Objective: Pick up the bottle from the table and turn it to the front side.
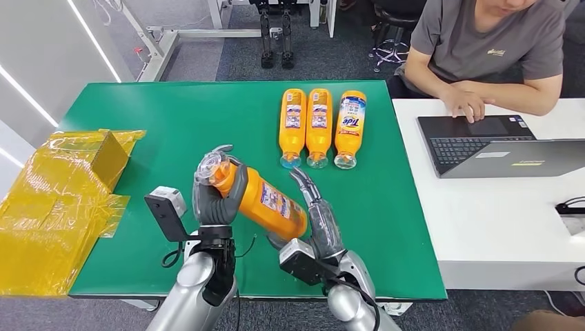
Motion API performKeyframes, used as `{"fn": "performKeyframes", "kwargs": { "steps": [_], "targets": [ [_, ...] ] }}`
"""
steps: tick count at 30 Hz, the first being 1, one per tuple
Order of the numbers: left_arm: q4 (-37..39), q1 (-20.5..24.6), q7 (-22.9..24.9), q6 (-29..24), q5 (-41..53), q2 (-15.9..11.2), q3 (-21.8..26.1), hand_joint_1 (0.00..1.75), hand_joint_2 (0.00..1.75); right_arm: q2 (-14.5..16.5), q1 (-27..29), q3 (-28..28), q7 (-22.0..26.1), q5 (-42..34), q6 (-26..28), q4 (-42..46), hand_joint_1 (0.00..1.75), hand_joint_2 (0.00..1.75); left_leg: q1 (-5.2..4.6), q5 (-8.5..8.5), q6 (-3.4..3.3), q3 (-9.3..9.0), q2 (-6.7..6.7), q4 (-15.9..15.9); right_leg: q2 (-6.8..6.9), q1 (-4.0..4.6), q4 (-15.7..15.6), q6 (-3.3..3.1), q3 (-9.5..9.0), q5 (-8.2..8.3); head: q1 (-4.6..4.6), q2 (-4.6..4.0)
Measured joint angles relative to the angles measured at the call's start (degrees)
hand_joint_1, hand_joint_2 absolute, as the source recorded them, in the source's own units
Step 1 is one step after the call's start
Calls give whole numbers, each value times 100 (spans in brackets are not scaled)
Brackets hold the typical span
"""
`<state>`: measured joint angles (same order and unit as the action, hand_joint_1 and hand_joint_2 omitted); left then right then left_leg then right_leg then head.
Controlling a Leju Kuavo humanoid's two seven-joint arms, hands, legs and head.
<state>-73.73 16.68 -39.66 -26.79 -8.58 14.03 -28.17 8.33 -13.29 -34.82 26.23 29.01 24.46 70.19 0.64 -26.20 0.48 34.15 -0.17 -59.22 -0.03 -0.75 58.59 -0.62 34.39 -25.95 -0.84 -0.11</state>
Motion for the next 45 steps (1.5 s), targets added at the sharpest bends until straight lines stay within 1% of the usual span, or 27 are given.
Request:
{"fn": "performKeyframes", "kwargs": {
  "steps": [3,4,6,8,12,15,18,21,23,25,27,28,30,31,34,36,40,45],
  "targets": [
    [-265,-37,38,-856,977,-172,52,175,175,0,13,0,110,-186,182,59,0,175,1,0,0,1,1,1,-1,0,1,-1,0,0,0,0],
    [-368,-77,80,-1057,1408,-246,108,175,175,0,12,1,149,-242,238,64,0,175,2,0,0,0,2,2,-2,0,2,-1,1,-1,-1,0],
    [-566,-186,184,-1266,2311,-375,309,175,175,0,12,1,226,-332,334,66,0,175,2,0,1,0,4,3,-3,0,3,-2,3,-1,-1,0],
    [-730,-281,280,-1313,3006,-468,567,175,175,0,16,1,285,-383,409,65,0,175,3,1,1,0,4,4,-2,1,3,-2,4,-2,-1,0],
    [-890,-361,435,-1329,3797,-578,987,175,175,0,48,0,320,-436,451,73,0,175,2,1,1,0,4,5,-2,2,3,-2,4,-2,-1,0],
    [-900,-363,601,-1329,4600,-657,1297,175,175,0,108,0,322,-451,453,126,0,175,1,1,1,0,4,5,-2,2,3,-1,3,-1,1,0],
    [-900,-364,660,-1329,4919,-749,1572,175,175,-1,173,0,325,-456,451,199,0,175,0,1,1,0,4,4,-3,1,2,-1,4,-1,-1,0],
    [-900,-363,747,-1329,5113,-821,1726,175,175,-2,202,0,327,-460,450,247,0,175,0,1,1,1,1,4,0,1,1,-1,4,-1,0,0],
    [-896,-345,1023,-1304,5352,-924,1770,175,175,-6,215,0,340,-492,441,283,0,175,0,1,1,1,4,4,-3,1,1,-1,6,-1,0,0],
    [-849,-268,1468,-1200,5487,-1140,1763,175,175,-19,228,0,359,-566,412,335,0,175,1,1,1,0,8,4,-7,1,2,-2,10,-1,0,0],
    [-649,-99,1834,-1029,5675,-1414,1733,175,175,-42,234,0,369,-642,354,382,0,175,2,3,3,0,11,4,-9,1,2,-4,13,0,-1,0],
    [-471,13,1927,-960,5844,-1551,1715,175,175,-52,234,-1,374,-671,320,398,0,175,3,4,6,0,11,4,-8,1,3,-5,13,1,-1,0],
    [-18,248,1926,-916,6209,-1821,1667,175,175,-64,232,-5,398,-723,242,417,0,175,4,10,13,0,11,6,-9,2,7,-10,13,5,0,0],
    [214,349,1813,-919,6320,-1942,1637,175,175,-65,229,-11,417,-747,205,420,0,175,4,12,15,0,13,7,-12,2,8,-13,14,6,0,0],
    [803,531,1258,-882,6414,-2256,1517,175,175,-66,201,-27,463,-800,113,416,0,175,5,13,18,0,22,8,-22,2,10,-16,17,9,0,0],
    [1160,613,1041,-793,6541,-2441,1436,175,175,-66,168,-28,465,-807,69,415,0,175,4,13,18,0,23,7,-23,2,9,-16,19,9,0,0],
    [1881,841,1020,-691,7023,-2697,1295,175,175,-66,147,-27,476,-794,19,445,0,175,4,13,18,2,21,7,-21,2,8,-16,22,8,1,0],
    [2952,1428,1175,-580,7677,-2845,1024,175,175,-66,241,-17,747,-740,352,759,0,175,4,14,19,2,21,6,-21,2,9,-18,21,11,1,0]
  ]
}}
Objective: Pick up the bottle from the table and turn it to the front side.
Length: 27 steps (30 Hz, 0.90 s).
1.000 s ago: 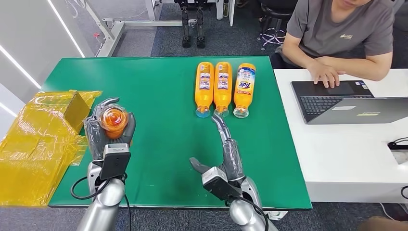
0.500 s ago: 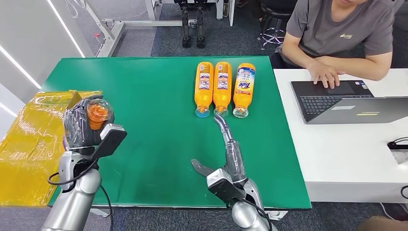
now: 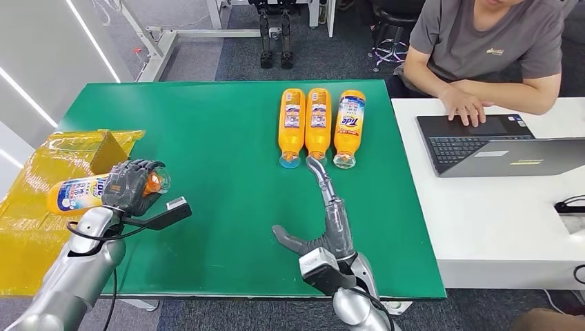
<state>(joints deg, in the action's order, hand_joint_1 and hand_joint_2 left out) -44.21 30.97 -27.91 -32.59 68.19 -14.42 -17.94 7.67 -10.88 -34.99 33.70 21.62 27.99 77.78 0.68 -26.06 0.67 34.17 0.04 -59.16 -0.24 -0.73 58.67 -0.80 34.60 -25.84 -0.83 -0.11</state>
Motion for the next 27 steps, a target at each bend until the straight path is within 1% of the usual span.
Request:
{"fn": "performKeyframes", "kwargs": {
  "steps": [5,8,11,16,21,27],
  "targets": [
    [706,393,79,105,185,-30,-207,175,175,-2,117,9,117,-59,124,358,0,175,-1,0,0,0,1,0,-1,0,0,-2,1,1,-1,0],
    [991,524,191,165,310,-29,-301,175,175,-2,198,15,251,-153,210,620,0,175,0,0,0,1,1,0,-1,0,0,-2,2,1,-1,0],
    [1186,587,233,157,327,-20,-336,175,175,-4,272,17,281,-223,217,867,0,175,0,-1,0,1,2,0,-2,0,0,-2,2,1,-1,0],
    [1437,601,275,163,322,-18,-341,175,175,-29,359,17,319,-382,163,1166,0,175,0,-1,1,1,2,0,-2,0,0,-2,2,1,0,0],
    [1595,591,275,195,327,-26,-342,175,175,-61,359,17,346,-531,101,1276,0,175,0,0,1,2,2,1,-1,0,0,-2,0,1,0,0],
    [1617,378,302,238,422,-136,-342,175,175,-87,311,19,469,-886,63,1282,0,175,0,-1,1,4,2,1,-2,0,0,-2,2,1,-1,0]
  ]
}}
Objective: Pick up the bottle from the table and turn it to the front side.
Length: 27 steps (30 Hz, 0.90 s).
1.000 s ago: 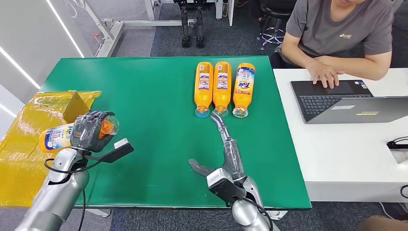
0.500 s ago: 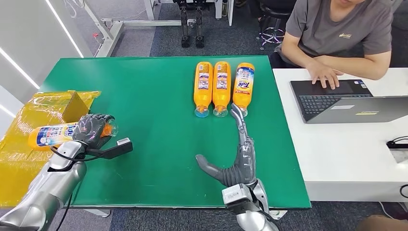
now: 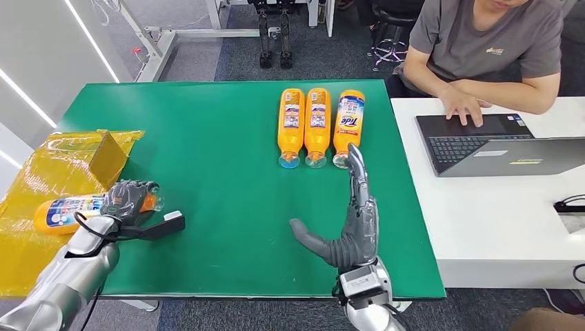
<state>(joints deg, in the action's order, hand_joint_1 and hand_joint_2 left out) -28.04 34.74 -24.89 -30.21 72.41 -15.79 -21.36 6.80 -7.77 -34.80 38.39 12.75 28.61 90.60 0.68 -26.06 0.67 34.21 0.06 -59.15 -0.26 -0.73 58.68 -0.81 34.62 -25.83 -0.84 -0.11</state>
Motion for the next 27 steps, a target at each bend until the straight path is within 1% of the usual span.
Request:
{"fn": "performKeyframes", "kwargs": {
  "steps": [4,8,14,22,24,27],
  "targets": [
    [0,-132,20,21,72,-67,-2,175,175,-7,-37,1,43,-90,4,-1,0,175,0,0,0,2,-4,1,5,0,0,1,1,-1,0,0],
    [1,-192,133,143,409,-136,-20,2,175,-10,-76,1,54,-196,16,-7,0,175,0,0,0,2,-3,2,3,0,0,0,0,-1,1,0],
    [0,-229,150,244,503,-233,-26,0,175,-18,-144,1,46,-302,15,-55,0,175,0,0,0,-4,-2,4,4,0,1,0,-7,0,1,0],
    [0,-224,59,303,292,-306,-21,0,175,-20,-256,1,45,-375,21,-186,0,175,0,3,5,-20,1,9,1,0,4,-3,-16,2,0,0],
    [0,-222,-37,410,122,-310,3,0,175,-20,-278,1,44,-381,32,-217,0,175,-1,3,5,-24,1,10,1,0,4,-4,-20,1,0,0],
    [-4,-200,-157,761,-143,-316,73,0,175,-20,-309,1,36,-396,60,-263,0,175,-1,3,5,-35,-2,13,4,0,4,-6,-33,-1,1,0]
  ]
}}
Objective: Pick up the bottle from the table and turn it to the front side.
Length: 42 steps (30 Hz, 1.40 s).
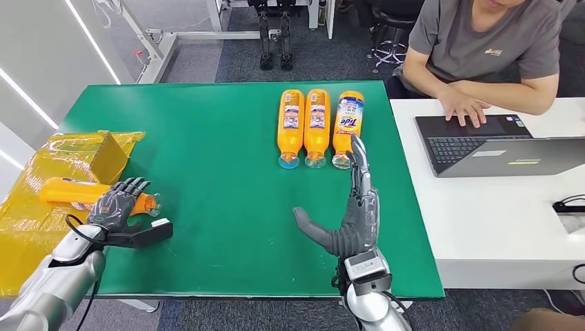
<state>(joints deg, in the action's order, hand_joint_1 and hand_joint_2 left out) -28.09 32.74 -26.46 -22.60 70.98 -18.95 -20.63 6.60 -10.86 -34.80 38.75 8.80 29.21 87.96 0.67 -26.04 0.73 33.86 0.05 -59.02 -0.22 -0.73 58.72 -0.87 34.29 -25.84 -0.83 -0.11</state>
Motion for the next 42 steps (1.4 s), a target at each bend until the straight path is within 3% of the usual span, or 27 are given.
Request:
{"fn": "performKeyframes", "kwargs": {
  "steps": [11,18,26,30,35,42],
  "targets": [
    [-132,92,-134,1427,-396,-224,170,0,175,0,5,0,-69,24,52,-46,0,175,-4,-9,15,-51,6,21,-7,-3,-1,-8,-41,-5,0,0],
    [-185,86,-90,1791,-495,-360,239,0,175,0,36,0,-88,59,49,-42,0,175,-2,2,36,-73,12,40,-13,-3,0,-23,-50,0,-1,0],
    [-436,20,-61,2788,-1045,-767,327,0,175,-1,143,23,-146,166,14,9,0,175,-3,-1,52,-123,33,71,-34,-4,1,-56,-72,-8,-1,0],
    [-675,-118,-30,2768,-1150,-877,412,0,175,-15,244,52,-178,256,-24,92,0,175,-1,8,66,-124,32,77,-34,-2,1,-70,-63,-13,-2,0],
    [-940,-186,6,2337,-1071,-881,431,0,175,-27,374,120,-207,392,-63,207,0,175,4,21,75,-94,25,77,-27,3,1,-74,-30,-9,-1,0],
    [-1202,-168,45,1236,-805,-638,545,0,175,-26,455,176,-241,506,-145,302,0,175,3,24,76,-58,20,69,-23,1,-2,-73,-1,-4,0,0]
  ]
}}
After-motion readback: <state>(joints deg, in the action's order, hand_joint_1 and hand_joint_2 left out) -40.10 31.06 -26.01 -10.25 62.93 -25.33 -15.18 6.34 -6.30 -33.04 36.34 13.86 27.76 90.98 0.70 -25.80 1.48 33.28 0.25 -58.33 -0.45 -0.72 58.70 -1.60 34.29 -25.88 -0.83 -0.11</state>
